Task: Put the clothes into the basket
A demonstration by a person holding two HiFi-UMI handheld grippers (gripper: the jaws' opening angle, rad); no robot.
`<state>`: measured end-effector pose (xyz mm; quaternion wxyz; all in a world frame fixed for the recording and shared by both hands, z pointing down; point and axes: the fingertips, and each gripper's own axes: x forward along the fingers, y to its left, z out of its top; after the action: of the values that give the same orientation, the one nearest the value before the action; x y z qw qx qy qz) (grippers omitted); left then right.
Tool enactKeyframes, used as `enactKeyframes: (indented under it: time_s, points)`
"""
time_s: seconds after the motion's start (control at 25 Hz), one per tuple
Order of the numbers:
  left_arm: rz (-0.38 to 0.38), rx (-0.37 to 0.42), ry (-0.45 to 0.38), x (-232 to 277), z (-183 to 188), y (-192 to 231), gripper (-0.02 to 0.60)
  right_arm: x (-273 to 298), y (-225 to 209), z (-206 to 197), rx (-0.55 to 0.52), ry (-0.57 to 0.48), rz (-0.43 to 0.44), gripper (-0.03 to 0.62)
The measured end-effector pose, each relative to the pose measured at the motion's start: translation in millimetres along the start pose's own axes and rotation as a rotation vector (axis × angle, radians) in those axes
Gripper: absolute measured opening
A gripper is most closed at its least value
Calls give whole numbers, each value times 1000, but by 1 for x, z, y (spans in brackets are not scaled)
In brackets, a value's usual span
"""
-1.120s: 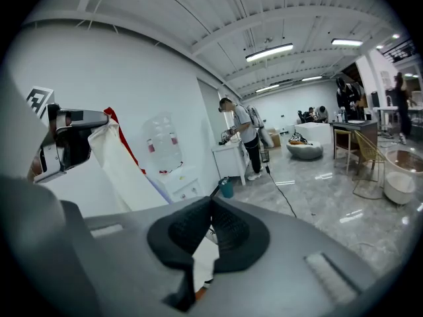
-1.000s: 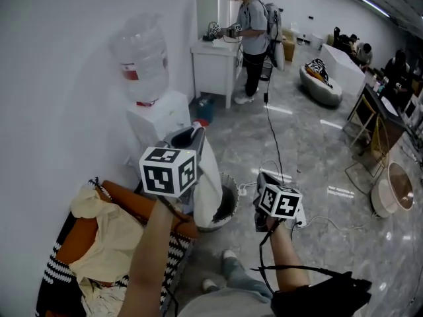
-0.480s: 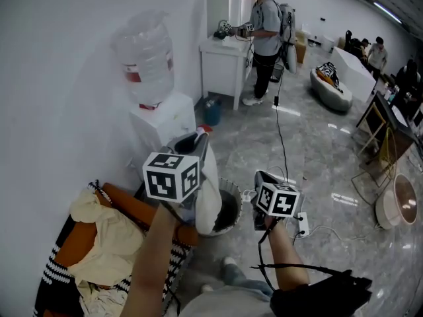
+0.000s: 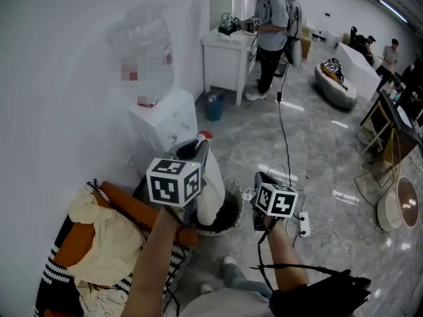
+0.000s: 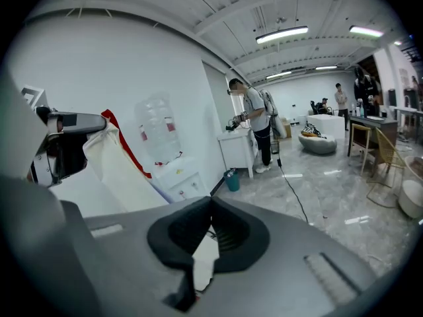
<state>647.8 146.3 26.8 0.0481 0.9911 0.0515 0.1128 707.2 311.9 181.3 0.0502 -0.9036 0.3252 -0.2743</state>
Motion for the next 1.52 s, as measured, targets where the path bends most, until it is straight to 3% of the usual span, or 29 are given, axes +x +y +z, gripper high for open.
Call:
enactKeyframes:
  time_s: [0.36,1.04,1.36,1.4,1.48,1.52]
  points:
    - [31,-79,120,41,-80,19,38,36,-29,-29,-29,70,-33,3]
    - [104,-245,439,112,-283,45,38,120,-93,-124,26,286,-55,3]
    - [149,-301,572,125,-348,53,44,144,-103,-148,39,337,-50,3]
    - [155,-313,596,126,-356,54,58,146,-104,-150,38,343,-50,3]
    - [163,-340,630,125,-370,53,184,149,-106,-156,38,356,-50,3]
    - [173,-347,634,124,-374,54,199,150,-107,-158,39,361,-49,3]
